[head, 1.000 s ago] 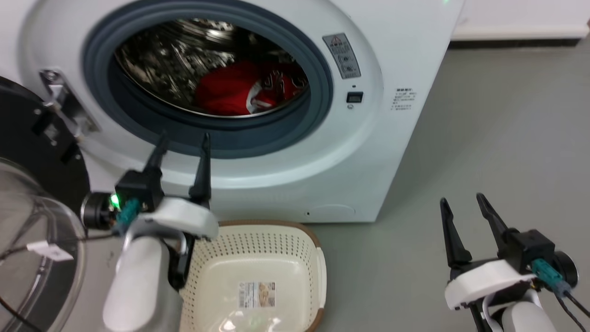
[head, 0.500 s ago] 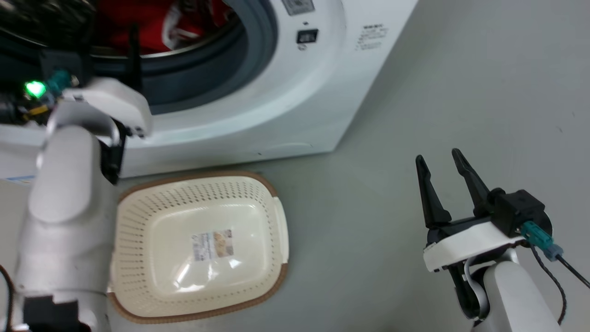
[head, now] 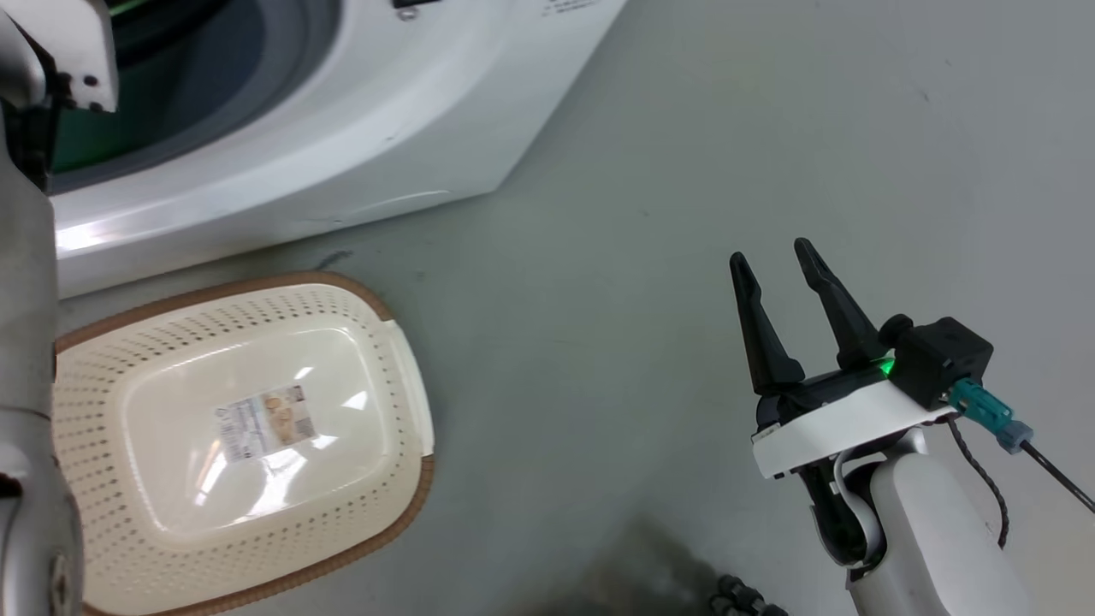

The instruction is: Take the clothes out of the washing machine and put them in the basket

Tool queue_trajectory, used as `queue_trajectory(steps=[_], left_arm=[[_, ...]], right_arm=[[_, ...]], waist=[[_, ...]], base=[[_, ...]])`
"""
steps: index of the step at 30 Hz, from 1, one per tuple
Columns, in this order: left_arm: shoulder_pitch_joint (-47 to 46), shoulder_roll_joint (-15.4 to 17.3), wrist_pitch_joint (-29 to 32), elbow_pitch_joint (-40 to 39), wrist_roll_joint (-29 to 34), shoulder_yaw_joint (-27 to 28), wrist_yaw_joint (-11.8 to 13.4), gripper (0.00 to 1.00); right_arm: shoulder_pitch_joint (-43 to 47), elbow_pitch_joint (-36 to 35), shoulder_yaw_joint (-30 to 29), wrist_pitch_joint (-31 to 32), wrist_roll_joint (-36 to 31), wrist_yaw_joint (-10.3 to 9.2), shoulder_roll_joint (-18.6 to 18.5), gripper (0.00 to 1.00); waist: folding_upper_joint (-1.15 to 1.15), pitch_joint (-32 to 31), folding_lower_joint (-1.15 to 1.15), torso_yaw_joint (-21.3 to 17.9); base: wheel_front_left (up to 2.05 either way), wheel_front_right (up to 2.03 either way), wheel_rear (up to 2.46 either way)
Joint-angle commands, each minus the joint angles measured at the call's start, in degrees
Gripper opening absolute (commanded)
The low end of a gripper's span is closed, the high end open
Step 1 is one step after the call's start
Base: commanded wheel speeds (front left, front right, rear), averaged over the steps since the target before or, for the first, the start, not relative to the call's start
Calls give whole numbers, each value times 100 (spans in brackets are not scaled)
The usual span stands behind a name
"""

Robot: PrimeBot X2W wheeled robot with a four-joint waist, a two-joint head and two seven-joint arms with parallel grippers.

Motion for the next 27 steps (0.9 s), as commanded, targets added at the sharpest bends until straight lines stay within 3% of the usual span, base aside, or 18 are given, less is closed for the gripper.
queue_trajectory(steps=[1,10,18,19,20,21,27], left_arm=[[-216,104,173,104,44,-38,15,100],[-1147,652,1588,862,139,-273,-108,100],[-1554,754,3129,1338,-18,-303,-93,98],[-1556,746,3276,1364,-33,-301,-67,46],[-1554,738,3382,1367,-54,-293,-30,29],[-1551,729,3493,1375,-75,-273,15,0],[-1355,708,3302,1001,-128,-262,258,0]], right_arm=[[-82,-22,39,-13,83,-4,12,100],[-177,-87,331,-13,352,-4,12,100],[-231,-78,468,-13,509,-4,11,100],[-242,-74,476,-13,530,-4,11,100],[-252,-70,477,-13,536,-4,11,100],[-256,-67,472,-13,538,-4,11,100],[-225,-18,409,-14,522,-4,11,100]], waist=[[0,194,-1,-203],[0,431,-1,-452],[0,519,-1,-571],[0,521,-1,-581],[0,520,-1,-590],[0,516,-1,-596],[0,377,-1,-569]], base=[[0,0,0],[0,0,0],[0,0,0],[0,0,0],[0,0,0],[0,0,0],[0,0,0]])
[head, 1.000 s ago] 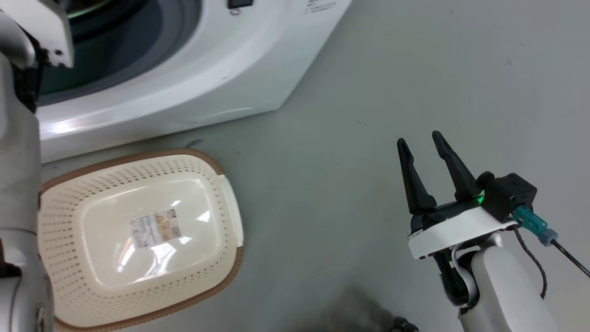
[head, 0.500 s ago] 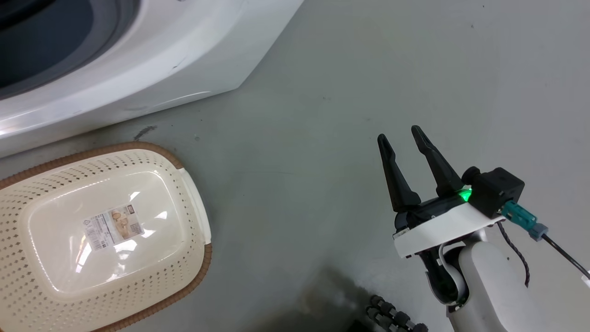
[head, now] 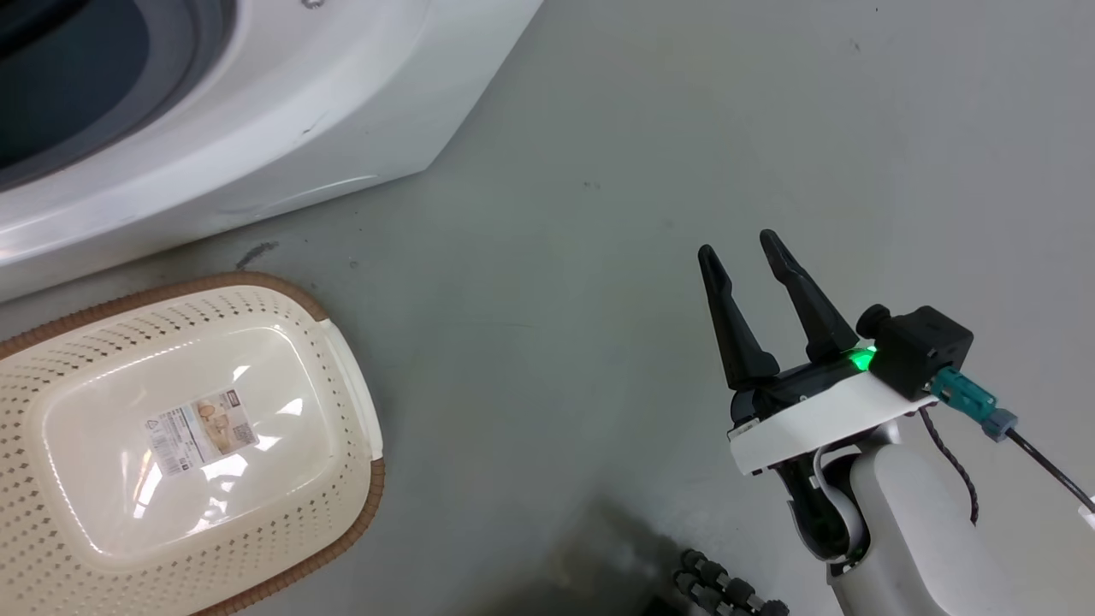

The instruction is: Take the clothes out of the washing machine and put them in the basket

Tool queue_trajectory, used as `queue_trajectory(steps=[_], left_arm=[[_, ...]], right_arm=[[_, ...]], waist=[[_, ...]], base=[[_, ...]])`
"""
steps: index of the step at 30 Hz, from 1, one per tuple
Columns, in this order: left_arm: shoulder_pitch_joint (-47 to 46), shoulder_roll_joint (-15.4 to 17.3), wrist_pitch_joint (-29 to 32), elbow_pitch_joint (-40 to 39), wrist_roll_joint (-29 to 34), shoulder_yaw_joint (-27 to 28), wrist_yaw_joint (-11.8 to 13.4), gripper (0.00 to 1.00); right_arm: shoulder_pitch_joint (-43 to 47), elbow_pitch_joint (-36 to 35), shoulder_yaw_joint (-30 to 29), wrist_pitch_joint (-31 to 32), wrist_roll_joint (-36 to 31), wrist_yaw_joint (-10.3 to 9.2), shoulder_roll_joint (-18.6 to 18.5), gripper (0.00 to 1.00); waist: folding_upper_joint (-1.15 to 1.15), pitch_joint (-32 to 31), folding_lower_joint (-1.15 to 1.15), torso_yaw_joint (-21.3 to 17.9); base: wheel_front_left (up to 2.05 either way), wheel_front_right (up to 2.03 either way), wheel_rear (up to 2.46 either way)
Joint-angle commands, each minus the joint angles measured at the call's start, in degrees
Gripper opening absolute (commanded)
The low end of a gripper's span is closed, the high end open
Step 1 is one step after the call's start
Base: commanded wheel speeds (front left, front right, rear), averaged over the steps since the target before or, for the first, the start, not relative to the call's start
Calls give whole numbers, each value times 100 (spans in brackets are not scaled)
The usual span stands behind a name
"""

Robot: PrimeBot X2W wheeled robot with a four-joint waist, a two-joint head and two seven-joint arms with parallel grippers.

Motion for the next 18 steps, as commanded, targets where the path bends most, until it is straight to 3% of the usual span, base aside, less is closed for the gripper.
queue_trajectory(steps=[1,9,10,13,18], left_arm=[[150,-7,-219,-146,-40,5,77,0],[942,-210,-1866,-556,-222,15,206,0],[942,-210,-1866,-556,-222,15,206,0],[1430,-412,-2648,-511,-428,111,259,0],[1863,-569,-3344,-407,-655,229,265,0]], right_arm=[[-45,20,-50,-12,-42,-4,7,100],[90,117,-359,-13,-352,-4,5,100],[90,117,-359,-13,-352,-4,5,100],[205,215,-472,-13,-544,-4,4,100],[357,331,-549,-13,-727,-4,3,100]], waist=[[0,-104,-1,47],[0,-772,-1,376],[0,-772,-1,376],[0,-1247,-1,569],[0,-1718,-1,736]], base=[[0,0,0],[0,0,0],[0,0,0],[0,0,0],[0,0,0]])
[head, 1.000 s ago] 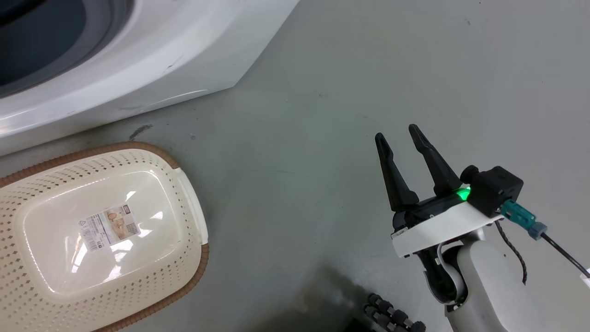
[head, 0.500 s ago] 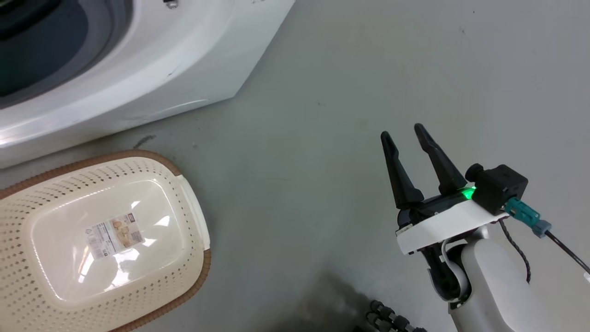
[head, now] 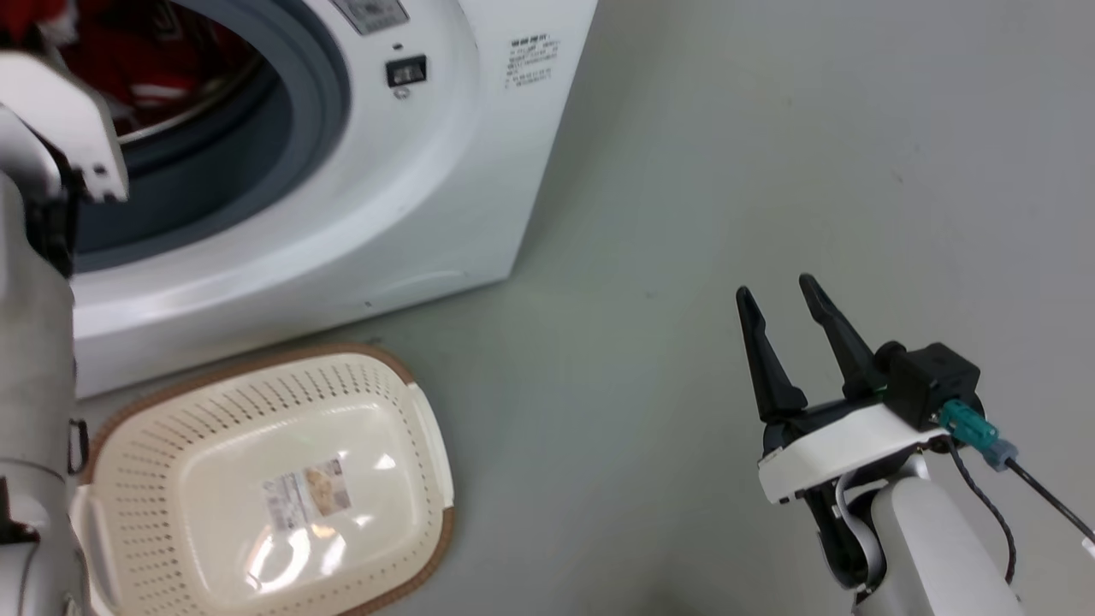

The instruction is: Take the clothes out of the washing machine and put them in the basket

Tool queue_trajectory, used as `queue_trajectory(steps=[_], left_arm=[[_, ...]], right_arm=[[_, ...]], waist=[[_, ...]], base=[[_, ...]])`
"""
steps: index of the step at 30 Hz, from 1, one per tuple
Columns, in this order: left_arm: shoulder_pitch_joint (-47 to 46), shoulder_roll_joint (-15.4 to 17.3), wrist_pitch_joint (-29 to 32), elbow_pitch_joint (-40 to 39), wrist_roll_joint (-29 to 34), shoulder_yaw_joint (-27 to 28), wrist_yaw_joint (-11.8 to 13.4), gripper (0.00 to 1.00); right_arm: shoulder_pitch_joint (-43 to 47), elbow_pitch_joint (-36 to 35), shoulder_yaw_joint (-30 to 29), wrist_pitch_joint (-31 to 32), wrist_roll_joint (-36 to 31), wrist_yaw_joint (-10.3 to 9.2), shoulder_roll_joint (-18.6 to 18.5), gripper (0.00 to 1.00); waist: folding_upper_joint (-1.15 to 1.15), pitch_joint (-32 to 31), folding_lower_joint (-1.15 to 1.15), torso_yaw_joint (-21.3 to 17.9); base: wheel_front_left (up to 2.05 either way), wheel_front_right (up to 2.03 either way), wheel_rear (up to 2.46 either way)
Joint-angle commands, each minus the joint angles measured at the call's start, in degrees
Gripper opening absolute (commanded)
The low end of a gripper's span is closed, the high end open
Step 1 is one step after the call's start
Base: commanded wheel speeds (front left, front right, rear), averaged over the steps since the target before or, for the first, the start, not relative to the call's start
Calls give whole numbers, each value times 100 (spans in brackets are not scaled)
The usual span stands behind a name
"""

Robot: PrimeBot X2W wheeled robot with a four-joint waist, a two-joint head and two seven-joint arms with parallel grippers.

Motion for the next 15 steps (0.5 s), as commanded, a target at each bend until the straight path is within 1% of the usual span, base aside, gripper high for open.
queue_trajectory(steps=[1,4,10,14,15], left_arm=[[149,-13,-158,53,-64,35,-41,0],[449,-163,-637,219,-209,82,-154,0],[1049,-487,-1471,389,-466,146,-262,0],[1451,-676,-1761,236,-583,168,-307,0],[1668,-769,-1825,30,-638,191,-313,0]], right_arm=[[87,29,-24,-12,-57,-4,-3,100],[218,101,-81,-12,-157,-4,-3,100],[468,245,-169,-12,-360,-4,-3,100],[612,322,-210,-12,-454,-4,-2,100],[684,347,-255,-13,-490,-4,-3,100]], waist=[[0,-446,0,240],[0,-776,0,358],[0,-1378,0,588],[0,-1684,0,712],[0,-1809,0,790]], base=[[0,0,0],[0,0,0],[0,0,0],[0,0,0],[0,0,0]])
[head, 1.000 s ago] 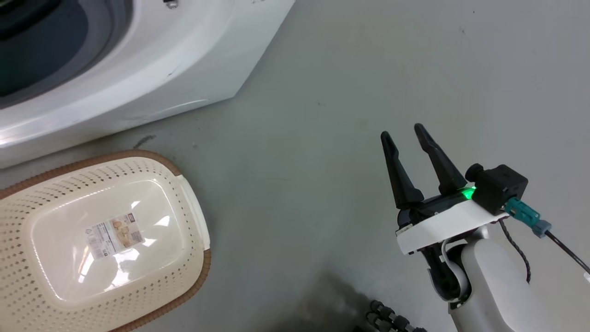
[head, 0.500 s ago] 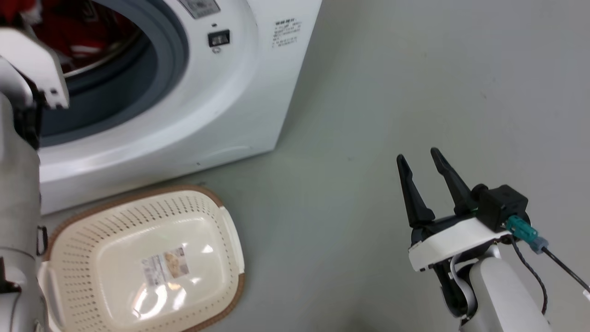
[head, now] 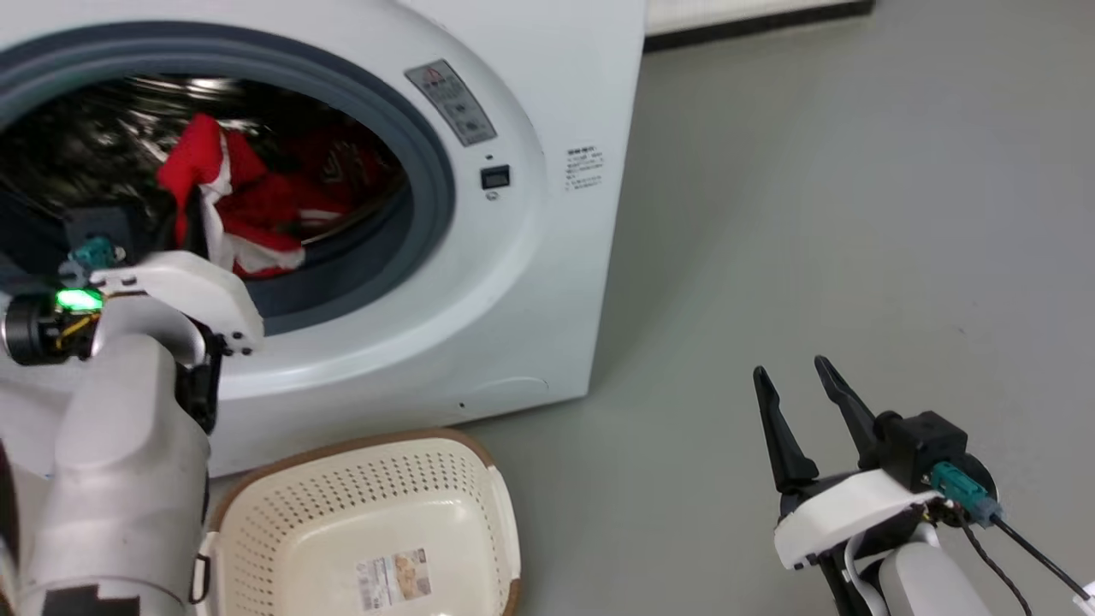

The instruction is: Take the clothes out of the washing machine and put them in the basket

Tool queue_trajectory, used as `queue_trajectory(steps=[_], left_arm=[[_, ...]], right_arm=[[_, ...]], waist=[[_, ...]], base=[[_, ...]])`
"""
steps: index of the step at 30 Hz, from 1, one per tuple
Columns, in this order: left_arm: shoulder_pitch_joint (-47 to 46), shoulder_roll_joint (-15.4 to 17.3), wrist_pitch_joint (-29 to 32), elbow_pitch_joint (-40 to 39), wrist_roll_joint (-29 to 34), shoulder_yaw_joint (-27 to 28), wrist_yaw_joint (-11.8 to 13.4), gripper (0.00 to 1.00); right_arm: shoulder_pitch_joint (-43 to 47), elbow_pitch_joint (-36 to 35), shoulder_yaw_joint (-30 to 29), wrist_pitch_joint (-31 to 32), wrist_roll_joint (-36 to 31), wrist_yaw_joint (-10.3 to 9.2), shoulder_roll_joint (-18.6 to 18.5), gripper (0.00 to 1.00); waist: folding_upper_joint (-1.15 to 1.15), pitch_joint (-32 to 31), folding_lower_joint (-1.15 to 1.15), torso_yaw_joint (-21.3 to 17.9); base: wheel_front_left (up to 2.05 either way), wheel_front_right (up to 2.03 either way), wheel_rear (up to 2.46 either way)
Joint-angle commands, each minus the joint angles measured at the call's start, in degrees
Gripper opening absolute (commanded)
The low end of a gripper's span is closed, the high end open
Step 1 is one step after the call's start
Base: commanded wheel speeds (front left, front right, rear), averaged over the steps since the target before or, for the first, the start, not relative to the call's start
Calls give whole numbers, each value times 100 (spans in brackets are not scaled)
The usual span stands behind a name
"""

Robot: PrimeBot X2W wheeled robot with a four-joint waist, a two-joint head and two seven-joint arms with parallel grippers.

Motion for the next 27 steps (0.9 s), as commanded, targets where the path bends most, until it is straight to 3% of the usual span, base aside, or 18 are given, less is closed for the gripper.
queue_trajectory(steps=[1,13,21,27], left_arm=[[163,-54,-38,-149,-46,31,-5,0],[1845,-497,-60,-3176,-252,349,122,0],[3461,-842,248,-5581,-280,273,469,0],[4611,-1088,637,-6261,-362,202,770,0]], right_arm=[[99,36,-20,-11,-50,-4,-1,100],[526,-64,-129,158,-174,-4,0,100],[743,-246,-110,303,-200,-4,0,100],[760,-328,-62,332,-165,-4,0,100]], waist=[[0,-243,1,205],[0,-773,1,625],[0,-881,1,854],[0,-805,1,987]], base=[[0,0,0],[0,0,0],[0,0,0],[0,0,0]])
